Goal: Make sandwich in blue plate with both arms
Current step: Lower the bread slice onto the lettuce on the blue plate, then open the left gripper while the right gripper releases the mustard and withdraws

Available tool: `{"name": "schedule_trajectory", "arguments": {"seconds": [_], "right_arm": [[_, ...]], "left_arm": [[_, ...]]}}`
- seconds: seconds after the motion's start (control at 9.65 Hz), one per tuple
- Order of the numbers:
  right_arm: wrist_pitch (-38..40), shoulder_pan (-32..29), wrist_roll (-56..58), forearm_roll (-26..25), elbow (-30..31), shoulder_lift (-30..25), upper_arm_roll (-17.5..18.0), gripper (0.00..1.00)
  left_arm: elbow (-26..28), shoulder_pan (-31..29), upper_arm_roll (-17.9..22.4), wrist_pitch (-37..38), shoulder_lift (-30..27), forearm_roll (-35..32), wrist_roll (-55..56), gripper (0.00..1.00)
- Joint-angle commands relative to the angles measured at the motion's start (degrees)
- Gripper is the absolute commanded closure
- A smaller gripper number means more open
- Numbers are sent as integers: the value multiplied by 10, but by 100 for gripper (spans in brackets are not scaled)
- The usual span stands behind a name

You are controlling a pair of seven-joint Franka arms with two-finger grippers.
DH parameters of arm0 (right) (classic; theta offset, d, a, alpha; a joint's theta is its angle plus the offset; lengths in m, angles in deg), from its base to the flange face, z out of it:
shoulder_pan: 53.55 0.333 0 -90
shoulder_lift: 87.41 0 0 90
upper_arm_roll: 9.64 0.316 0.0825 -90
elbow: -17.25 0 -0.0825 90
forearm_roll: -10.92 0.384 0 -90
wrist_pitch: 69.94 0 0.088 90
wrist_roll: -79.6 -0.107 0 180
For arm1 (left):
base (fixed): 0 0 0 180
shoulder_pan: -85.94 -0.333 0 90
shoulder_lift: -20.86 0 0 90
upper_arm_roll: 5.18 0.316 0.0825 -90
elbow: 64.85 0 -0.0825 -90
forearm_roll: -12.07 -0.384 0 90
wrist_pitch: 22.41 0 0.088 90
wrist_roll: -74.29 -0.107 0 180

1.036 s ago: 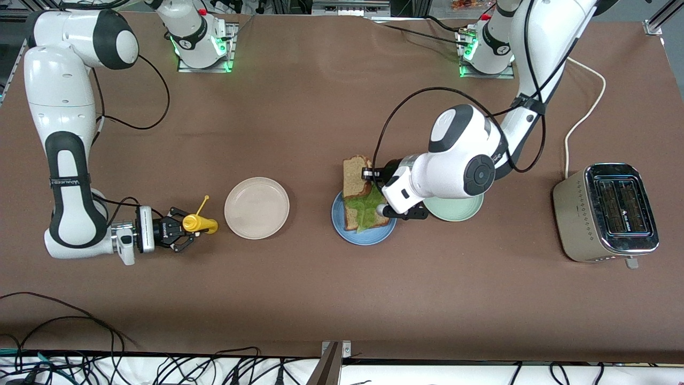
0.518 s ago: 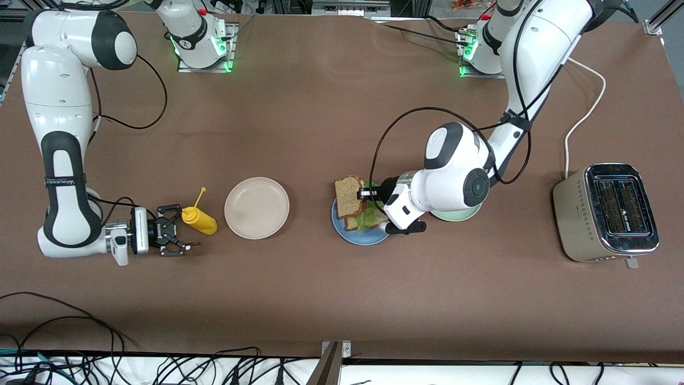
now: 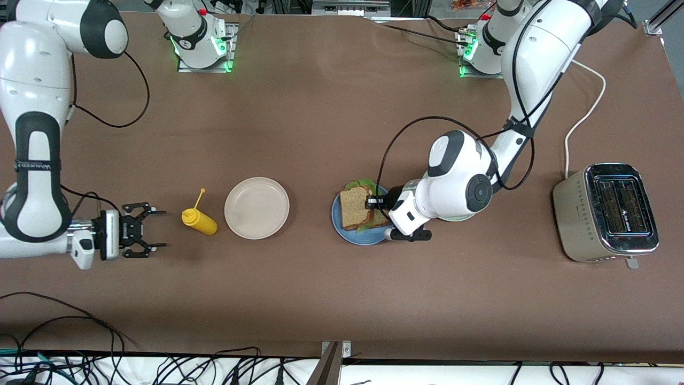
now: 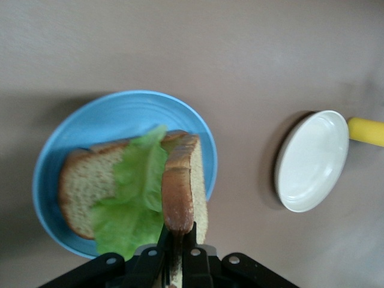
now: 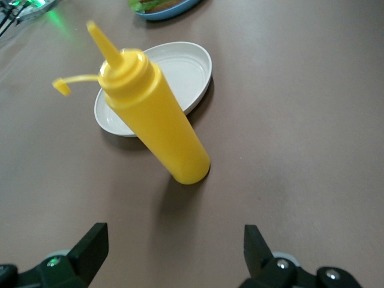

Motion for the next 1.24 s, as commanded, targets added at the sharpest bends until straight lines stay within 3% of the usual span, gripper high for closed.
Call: {"name": "schedule_trajectory", "arguments": {"seconds": [0.0, 0.1, 0.21, 0.31, 0.41, 0.62, 0.93, 1.14], "right_arm": [[5, 26, -172, -97, 31, -90, -10, 0], [5, 35, -253, -124, 49, -123, -10, 0], [5, 48, -351, -161, 61, -154, -10, 0], [5, 60, -449, -186, 75, -188, -10, 0], [5, 72, -536, -208, 92, -219, -10, 0], [5, 94, -673, -233, 121, -273, -10, 0], [-2, 128, -837, -289, 157, -348, -6, 0], [0, 146, -939, -324, 194, -415, -4, 0]], "left_arm": [[-14, -3, 2, 0, 20, -20, -14, 100], [-14, -3, 3, 0, 20, -20, -13, 94], [-14, -4, 5, 1, 20, -20, -11, 77], [-14, -4, 11, 5, 17, -21, -11, 45], [-13, -3, 16, 5, 15, -41, -11, 0], [-16, 2, 11, 9, 3, -167, 56, 0], [-18, 3, 12, 26, -12, -195, 63, 0], [-15, 1, 11, 85, -51, -285, 64, 0]]}}
